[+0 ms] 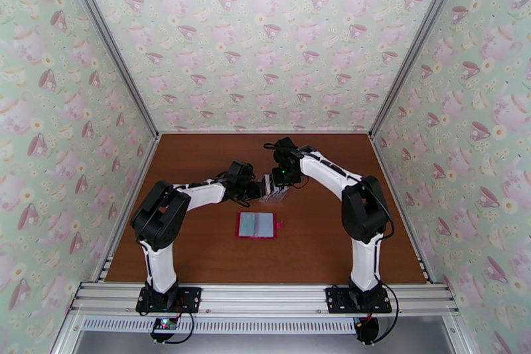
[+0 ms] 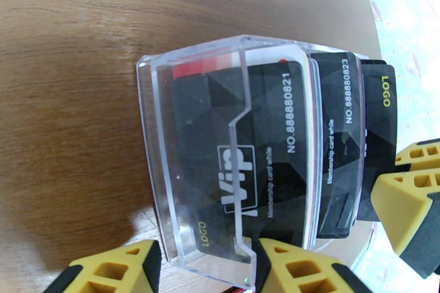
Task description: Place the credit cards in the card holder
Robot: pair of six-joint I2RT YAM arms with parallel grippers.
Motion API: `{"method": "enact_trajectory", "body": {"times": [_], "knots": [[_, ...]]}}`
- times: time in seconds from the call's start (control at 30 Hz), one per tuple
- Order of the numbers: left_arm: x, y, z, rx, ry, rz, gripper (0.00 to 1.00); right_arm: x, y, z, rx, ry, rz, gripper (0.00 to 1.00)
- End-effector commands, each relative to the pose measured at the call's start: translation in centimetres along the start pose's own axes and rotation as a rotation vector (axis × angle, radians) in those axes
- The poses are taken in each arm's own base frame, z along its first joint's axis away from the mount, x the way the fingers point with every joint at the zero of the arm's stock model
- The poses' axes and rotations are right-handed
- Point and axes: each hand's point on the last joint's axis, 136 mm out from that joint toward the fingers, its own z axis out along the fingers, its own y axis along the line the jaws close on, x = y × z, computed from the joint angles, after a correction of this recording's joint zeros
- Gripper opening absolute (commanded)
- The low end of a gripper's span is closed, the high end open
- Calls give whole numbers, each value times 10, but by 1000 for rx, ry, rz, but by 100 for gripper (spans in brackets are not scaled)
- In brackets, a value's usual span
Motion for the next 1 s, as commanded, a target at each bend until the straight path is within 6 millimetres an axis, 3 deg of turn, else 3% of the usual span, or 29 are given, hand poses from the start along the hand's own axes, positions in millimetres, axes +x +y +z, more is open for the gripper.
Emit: {"method": "enact_trajectory", "body": {"times": [0.0,0.33,0.5,0.7,0.97], "knots": [[29,33,11,-88,95,-46,50,-10,2,4,-7,-4,13,18],[28,30,11,-78,95,-46,50,-21,1,8,-19,-1,30,13],[27,30,11,-77,96,-45,50,-23,3,2,-23,-13,42,4],[24,24,10,-71,91,-39,50,-27,3,-14,-25,-57,84,0],[9,8,1,-60,68,-18,51,-34,1,-53,-10,-151,119,0]]}}
